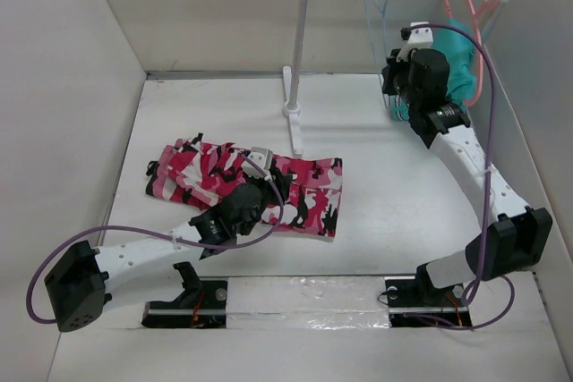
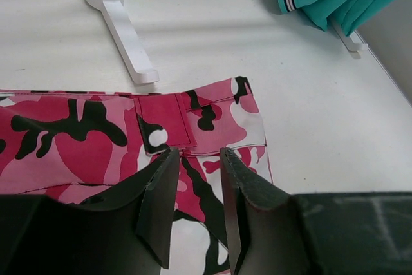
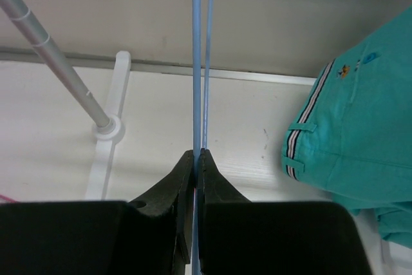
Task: Place the trousers on the hanger
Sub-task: Pick up the hanger from the clothesline.
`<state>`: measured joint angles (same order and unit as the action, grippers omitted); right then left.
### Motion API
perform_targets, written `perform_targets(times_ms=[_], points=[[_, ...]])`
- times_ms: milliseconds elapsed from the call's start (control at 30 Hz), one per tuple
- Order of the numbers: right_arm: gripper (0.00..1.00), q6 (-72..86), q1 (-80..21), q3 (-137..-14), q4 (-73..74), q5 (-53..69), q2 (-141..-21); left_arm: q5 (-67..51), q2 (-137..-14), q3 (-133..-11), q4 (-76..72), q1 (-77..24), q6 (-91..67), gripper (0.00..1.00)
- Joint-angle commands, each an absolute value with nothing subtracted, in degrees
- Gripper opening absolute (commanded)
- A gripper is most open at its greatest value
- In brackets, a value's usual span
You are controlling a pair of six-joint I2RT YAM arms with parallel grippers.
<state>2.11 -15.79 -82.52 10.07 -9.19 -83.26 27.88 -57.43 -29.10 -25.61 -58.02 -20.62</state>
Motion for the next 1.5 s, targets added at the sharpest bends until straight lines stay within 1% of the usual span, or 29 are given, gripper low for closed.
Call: perform_targets(times_ms=[0, 267, 400, 467, 500, 633, 733, 867, 933, 967, 1033, 1067, 1167, 1300, 1467], points=[[0.0, 1.23, -14.77, -81.04, 5.1, -10.2, -80.6, 28.74, -56.95, -30.85, -27.42, -58.01, -20.65, 0.3], [0.0, 2.99, -14.77, -68.23, 0.97, -8.97, -73.76, 28.48, -56.42, -30.41, -27.95, -58.01, -20.66, 0.37], [0.0, 3.34, -17.48, -61.01, 2.19, -9.31, -68.48, 28.21, -57.13, -31.02, -27.6, -58.01, -20.39, 0.4], [0.0, 4.04, -20.55, -57.24, 3.07, -11.94, -65.32, 27.86, -57.65, -30.94, -28.12, -58.01, -20.39, 0.42], [0.0, 4.57, -21.61, -52.95, 3.16, -13.17, -62.08, 27.69, -58.09, -30.94, -28.3, -58.01, -20.3, 0.43], [0.0, 10.0, -26.62, -42.65, 7.02, -19.84, -54.07, 26.63, -61.25, -31.29, -30.76, -58.01, -19.51, 0.46], [0.0, 14.74, -31.28, -35.02, 11.42, -25.03, -47.49, 25.58, -66.17, -35.76, -29.27, -59.84, -20.83, 0.46], [0.0, 20.82, -35.5, -28.24, 16.51, -25.93, -40.44, 27.24, -74.15, -45.23, -28.65, -62.84, -20.92, 0.45], [0.0, 24.32, -38.39, -26.46, 18.1, -26.63, -38.42, 27.07, -77.24, -48.41, -28.83, -62.84, -20.66, 0.46], [0.0, 25.65, -39.19, -24.71, 18.89, -27.67, -37.02, 26.72, -80.65, -51.73, -28.83, -62.84, -20.48, 0.46], [0.0, 27.59, -41.56, -22.86, 17.41, -27.25, -36.13, 25.58, -84.18, -55.35, -28.57, -63.37, -20.13, 0.46], [0.0, 28.38, -42.18, -22.24, 17.14, -27.07, -36.21, 24.88, -87.68, -59.03, -28.13, -63.37, -20.04, 0.47], [0.0, 30.67, -44.9, -21.62, 18.1, -28.56, -37.09, 25.4, -93.31, -64.75, -26.72, -64.42, -19.42, 0.47], [0.0, 30.94, -46.31, -22.15, 18.72, -29.53, -38.06, 25.66, -98.68, -69.51, -26.11, -64.42, -19.77, 0.46], [0.0, 30.94, -46.84, -21.8, 18.81, -30.06, -36.48, 25.76, -104.58, -75.4, -24.52, -64.95, -19.25, 0.44]])
